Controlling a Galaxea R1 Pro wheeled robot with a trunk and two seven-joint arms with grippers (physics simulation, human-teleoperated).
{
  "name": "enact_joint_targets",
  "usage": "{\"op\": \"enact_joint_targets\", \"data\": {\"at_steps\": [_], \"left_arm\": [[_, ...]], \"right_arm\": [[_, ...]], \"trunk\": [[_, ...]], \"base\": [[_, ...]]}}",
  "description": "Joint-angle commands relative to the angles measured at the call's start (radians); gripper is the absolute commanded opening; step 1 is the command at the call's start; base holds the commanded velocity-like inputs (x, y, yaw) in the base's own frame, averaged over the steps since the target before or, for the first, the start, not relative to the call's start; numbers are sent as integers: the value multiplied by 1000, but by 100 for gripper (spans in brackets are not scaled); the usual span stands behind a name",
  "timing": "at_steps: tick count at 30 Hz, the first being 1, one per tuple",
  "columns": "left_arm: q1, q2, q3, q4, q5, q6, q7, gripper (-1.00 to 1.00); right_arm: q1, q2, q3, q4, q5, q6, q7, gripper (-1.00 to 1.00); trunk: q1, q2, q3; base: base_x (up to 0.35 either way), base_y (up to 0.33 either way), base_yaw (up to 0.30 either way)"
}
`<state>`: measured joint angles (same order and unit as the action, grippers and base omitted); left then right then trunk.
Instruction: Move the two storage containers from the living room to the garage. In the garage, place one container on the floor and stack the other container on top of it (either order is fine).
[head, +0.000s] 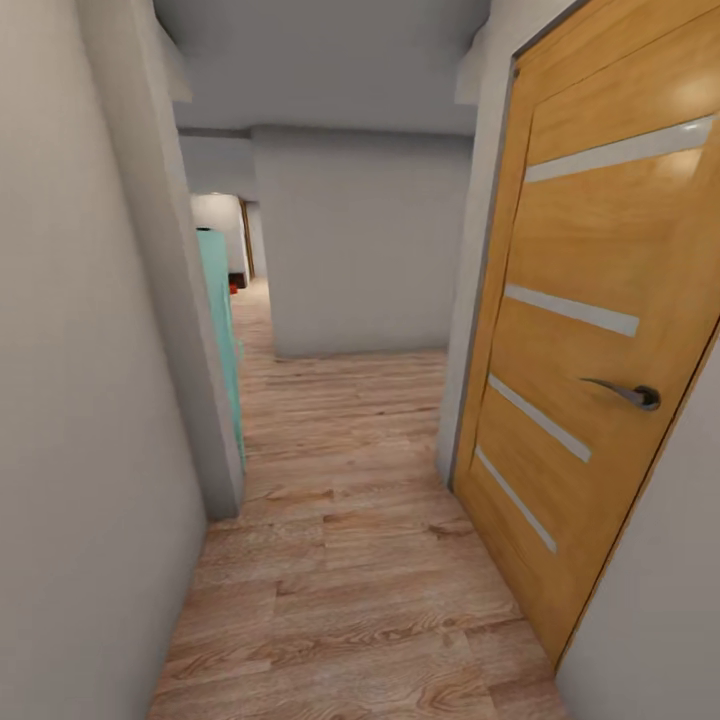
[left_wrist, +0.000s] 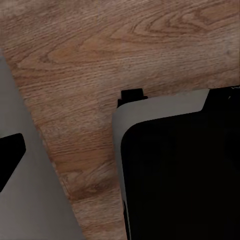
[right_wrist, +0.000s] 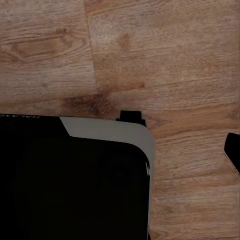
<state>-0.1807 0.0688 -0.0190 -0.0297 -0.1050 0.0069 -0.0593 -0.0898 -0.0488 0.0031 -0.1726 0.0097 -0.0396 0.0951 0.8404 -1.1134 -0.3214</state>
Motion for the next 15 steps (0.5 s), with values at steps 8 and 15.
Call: {"op": "enact_joint_targets", "data": {"at_steps": [8,15], "left_arm": [[0,0,-1,-1,-10,1,-2,100],[0,0,-1,-1,-10,1,-2,100]], "right_arm": [[-1,0,0,1,1,-3,3,100],[-1,0,0,1,1,-4,3,100]], "trunk": [[1,-1,-1],[1,-1,-1]], "base": [[346,0,1],[346,0,106]]}}
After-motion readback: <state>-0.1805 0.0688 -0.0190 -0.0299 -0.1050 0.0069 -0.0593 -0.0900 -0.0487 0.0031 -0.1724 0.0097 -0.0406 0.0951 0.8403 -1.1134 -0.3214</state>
